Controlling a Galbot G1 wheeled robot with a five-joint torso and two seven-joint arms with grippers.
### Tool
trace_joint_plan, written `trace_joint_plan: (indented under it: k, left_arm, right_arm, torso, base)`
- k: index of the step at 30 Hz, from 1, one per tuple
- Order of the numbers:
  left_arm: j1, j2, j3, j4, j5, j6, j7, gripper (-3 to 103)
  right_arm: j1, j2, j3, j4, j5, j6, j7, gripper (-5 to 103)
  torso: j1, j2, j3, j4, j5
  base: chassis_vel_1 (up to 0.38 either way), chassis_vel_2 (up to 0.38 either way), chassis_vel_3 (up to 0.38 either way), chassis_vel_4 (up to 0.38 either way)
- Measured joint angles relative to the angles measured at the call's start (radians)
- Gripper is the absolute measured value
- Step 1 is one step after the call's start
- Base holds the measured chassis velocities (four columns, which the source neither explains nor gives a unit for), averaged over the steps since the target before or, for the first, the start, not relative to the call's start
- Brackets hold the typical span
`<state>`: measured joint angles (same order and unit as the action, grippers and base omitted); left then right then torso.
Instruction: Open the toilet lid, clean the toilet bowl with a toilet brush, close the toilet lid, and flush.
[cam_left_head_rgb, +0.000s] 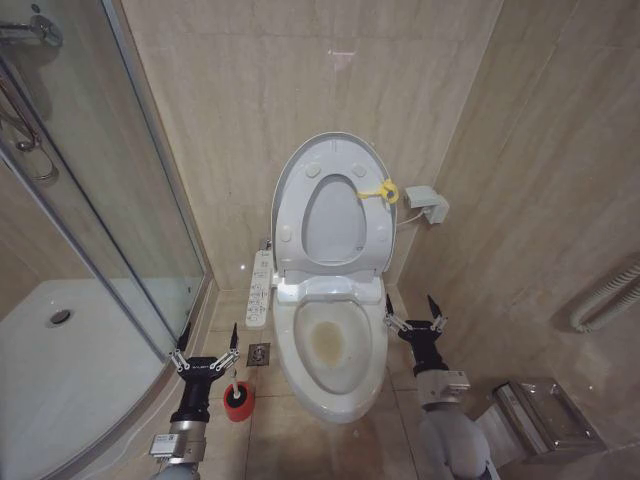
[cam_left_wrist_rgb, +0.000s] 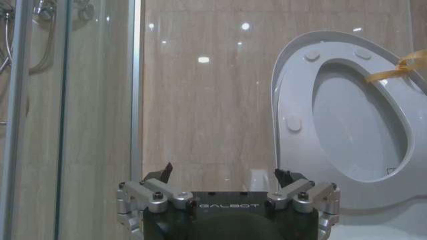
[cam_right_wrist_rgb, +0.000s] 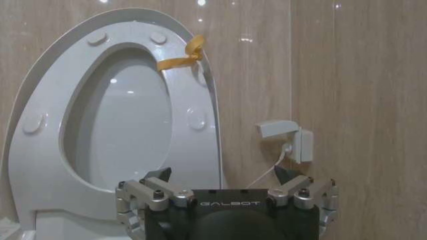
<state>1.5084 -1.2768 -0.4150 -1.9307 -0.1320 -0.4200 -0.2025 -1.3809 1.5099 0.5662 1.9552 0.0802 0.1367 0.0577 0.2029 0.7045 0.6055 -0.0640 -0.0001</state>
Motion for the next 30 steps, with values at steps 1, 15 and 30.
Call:
trace_joint_plan:
  k: [1,15,30]
  left_arm:
    - [-0.003,0.000,0.000,0.001,-0.001,0.000,0.000,100]
    - [-0.031,-0.029,0.005,0.024,-0.003,0.000,-0.001,100]
    - [-0.045,-0.041,0.021,0.035,0.008,0.002,-0.004,100]
  right_arm:
    - [0.000,0.000,0.000,0.000,0.000,0.000,0.000,100]
    - [0.000,0.000,0.000,0.000,0.000,0.000,0.000,100]
    - [0.000,0.000,0.000,0.000,0.000,0.000,0.000,100]
  torso:
    - [0.000,0.000,0.000,0.0000,0.0000]
    - [0.000,0.000,0.000,0.0000,0.0000]
    - [0.000,0.000,0.000,0.0000,0.0001]
  base:
    - [0.000,0.000,0.000,0.000]
    - [0.000,0.000,0.000,0.000]
    - [0.000,0.000,0.000,0.000]
